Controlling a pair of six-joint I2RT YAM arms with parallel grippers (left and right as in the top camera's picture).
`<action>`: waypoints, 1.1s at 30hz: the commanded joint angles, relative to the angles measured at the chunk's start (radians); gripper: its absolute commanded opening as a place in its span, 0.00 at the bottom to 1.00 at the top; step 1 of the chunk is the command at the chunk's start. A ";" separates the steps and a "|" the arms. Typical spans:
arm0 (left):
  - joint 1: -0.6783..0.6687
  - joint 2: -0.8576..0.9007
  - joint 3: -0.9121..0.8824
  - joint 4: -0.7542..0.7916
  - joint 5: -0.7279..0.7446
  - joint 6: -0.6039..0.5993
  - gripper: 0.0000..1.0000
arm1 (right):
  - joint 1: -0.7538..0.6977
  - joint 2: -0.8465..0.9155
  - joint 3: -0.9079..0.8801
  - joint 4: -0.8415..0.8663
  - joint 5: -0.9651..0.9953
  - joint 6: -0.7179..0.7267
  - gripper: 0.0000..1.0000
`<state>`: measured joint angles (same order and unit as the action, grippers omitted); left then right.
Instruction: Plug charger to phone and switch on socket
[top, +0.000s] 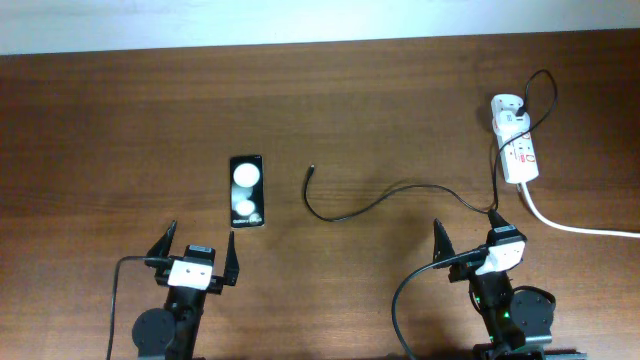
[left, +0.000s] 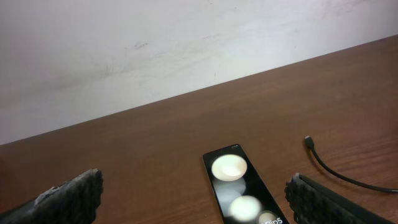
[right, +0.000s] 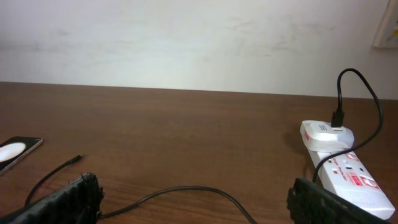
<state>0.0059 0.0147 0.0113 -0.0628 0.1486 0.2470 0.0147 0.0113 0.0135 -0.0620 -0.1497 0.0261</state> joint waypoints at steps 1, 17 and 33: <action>-0.006 -0.009 -0.002 -0.006 -0.008 0.016 0.99 | 0.006 -0.008 -0.008 -0.001 0.008 0.007 0.99; -0.006 -0.009 -0.002 -0.002 0.023 0.008 0.99 | 0.006 -0.008 -0.008 -0.001 0.008 0.007 0.99; -0.005 0.583 0.561 -0.235 0.107 -0.078 0.99 | 0.006 -0.008 -0.008 -0.001 0.008 0.007 0.99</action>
<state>0.0059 0.5003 0.4690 -0.2546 0.2268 0.1780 0.0147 0.0113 0.0135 -0.0620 -0.1497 0.0269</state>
